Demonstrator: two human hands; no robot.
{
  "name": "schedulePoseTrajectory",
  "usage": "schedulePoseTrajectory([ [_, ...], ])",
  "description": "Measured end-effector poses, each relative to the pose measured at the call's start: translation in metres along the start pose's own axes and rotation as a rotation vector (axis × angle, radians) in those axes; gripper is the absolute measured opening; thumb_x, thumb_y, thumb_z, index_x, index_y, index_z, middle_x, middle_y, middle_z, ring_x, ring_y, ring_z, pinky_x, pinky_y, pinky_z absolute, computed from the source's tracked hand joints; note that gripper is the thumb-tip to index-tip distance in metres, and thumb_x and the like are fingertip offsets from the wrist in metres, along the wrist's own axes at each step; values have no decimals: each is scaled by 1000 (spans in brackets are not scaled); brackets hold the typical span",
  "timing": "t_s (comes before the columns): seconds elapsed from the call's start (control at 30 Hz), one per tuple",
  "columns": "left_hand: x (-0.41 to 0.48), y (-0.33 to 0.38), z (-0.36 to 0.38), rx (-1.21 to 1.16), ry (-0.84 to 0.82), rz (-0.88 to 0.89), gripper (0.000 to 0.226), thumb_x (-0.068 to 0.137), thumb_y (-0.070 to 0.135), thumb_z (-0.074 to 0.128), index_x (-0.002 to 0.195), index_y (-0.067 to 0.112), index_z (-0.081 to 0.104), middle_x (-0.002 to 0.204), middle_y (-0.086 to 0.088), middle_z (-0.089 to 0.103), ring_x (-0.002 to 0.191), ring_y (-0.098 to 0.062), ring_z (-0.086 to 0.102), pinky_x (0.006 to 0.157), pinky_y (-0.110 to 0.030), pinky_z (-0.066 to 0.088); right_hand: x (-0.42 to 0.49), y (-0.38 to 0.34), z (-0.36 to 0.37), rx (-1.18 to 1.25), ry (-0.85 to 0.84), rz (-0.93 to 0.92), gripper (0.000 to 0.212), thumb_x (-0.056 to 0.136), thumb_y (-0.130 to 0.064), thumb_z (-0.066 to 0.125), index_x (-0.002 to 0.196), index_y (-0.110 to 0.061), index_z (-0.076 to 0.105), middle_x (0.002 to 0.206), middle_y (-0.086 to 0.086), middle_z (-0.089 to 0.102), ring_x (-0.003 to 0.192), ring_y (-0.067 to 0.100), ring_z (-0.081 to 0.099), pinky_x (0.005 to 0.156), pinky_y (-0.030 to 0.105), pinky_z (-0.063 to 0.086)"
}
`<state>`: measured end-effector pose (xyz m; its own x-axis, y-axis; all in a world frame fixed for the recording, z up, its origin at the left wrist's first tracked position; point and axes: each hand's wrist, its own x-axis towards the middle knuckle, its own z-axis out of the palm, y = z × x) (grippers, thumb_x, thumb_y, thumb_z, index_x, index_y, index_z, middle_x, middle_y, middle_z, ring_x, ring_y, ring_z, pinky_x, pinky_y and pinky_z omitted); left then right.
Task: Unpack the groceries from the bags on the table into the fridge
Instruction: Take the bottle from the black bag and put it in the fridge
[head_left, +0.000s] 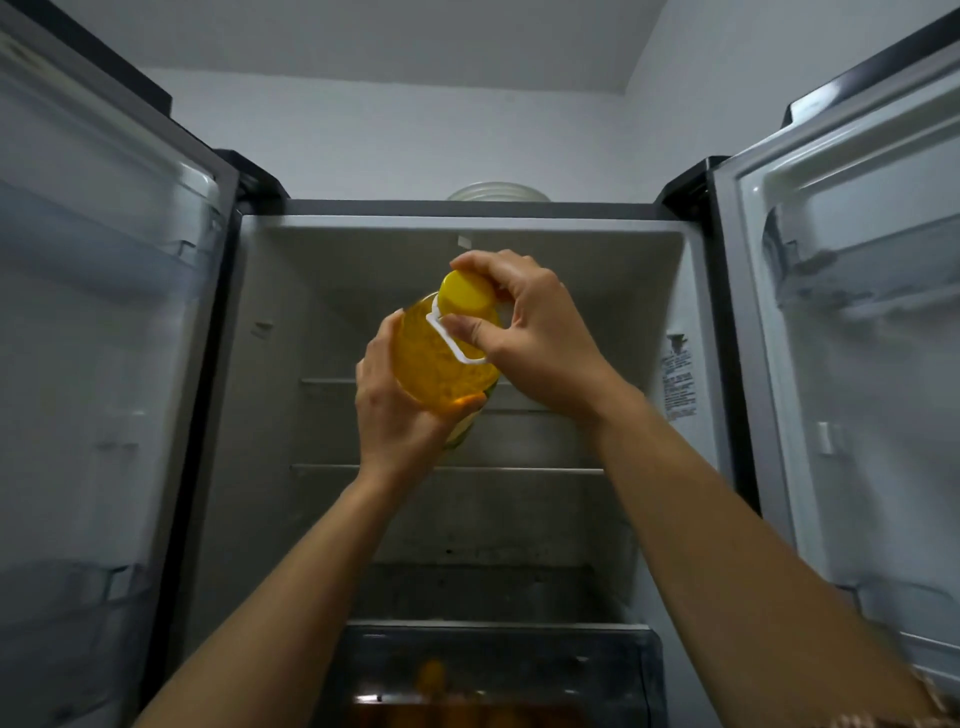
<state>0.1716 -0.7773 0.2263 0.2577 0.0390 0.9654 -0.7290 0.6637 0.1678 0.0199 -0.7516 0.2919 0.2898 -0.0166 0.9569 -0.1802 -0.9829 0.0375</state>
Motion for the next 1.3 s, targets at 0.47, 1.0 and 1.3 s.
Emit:
schedulePoseTrajectory([
  [0.47,-19,-105,31,60,-47,-154,108,56,29,90,142,28,25,139,-1,44,123,-21,48,98,-46,47,-15,73,80,-59,-103,90,49,80,-18,76,125,-16,58,119,2,59,109,15,48,86,23,39],
  [1.0,17,-201,31,190,-285,-610,32,93,28,44,86,16,73,94,-9,72,93,-26,63,85,-39,49,-18,194,185,-50,-205,363,36,91,-23,64,127,-25,62,125,1,66,117,19,59,101,34,46],
  [1.3,37,-213,37,315,-541,-618,43,96,39,38,102,10,70,113,-17,67,105,-30,61,85,-35,46,1,219,207,-129,-303,444,30,90,-27,64,118,-18,68,117,9,69,108,24,64,91,34,51],
])
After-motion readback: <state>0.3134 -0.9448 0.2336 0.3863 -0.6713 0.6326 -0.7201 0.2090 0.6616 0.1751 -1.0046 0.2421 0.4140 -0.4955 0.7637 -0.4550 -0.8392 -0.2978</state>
